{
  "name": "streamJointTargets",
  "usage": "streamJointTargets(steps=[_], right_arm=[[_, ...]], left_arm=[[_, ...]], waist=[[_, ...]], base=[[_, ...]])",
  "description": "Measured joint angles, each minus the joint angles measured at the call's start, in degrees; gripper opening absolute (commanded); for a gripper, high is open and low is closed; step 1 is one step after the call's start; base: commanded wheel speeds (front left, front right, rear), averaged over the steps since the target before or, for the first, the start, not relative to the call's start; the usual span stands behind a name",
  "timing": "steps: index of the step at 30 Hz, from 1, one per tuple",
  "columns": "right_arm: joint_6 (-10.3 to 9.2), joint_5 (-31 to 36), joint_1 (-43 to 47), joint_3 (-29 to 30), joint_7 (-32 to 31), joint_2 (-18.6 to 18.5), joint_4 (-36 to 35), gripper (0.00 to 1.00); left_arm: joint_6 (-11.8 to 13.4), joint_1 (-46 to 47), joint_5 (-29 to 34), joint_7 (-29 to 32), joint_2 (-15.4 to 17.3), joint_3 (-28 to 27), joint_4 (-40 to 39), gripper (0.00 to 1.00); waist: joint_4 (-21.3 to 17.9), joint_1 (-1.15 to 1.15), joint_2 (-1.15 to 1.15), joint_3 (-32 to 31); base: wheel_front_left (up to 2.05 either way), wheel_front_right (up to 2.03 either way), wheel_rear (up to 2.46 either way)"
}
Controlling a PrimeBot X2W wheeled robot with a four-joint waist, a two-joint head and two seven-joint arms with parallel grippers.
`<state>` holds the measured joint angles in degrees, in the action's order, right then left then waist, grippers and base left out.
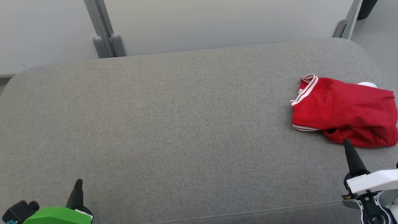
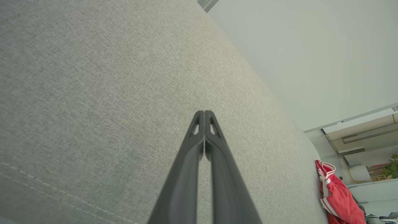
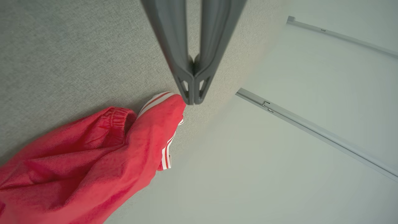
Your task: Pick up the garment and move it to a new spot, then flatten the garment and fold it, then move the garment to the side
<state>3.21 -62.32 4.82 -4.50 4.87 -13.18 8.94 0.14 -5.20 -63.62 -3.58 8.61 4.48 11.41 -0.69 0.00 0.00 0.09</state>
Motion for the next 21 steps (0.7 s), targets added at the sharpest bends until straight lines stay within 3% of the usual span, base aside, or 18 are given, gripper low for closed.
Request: streamJointTargets(steps=[21], right_arm=[[1.34, -13.25, -3.03, 3.63, -3.48, 3.64, 2.68, 0.00]], left_arm=[[-2.68, 3.25, -11.70, 3.58, -2.25, -3.04, 1.52, 0.00]], waist=[[0.29, 0.00, 0.00, 0.04]], base=[[0.00, 0.00, 0.00]])
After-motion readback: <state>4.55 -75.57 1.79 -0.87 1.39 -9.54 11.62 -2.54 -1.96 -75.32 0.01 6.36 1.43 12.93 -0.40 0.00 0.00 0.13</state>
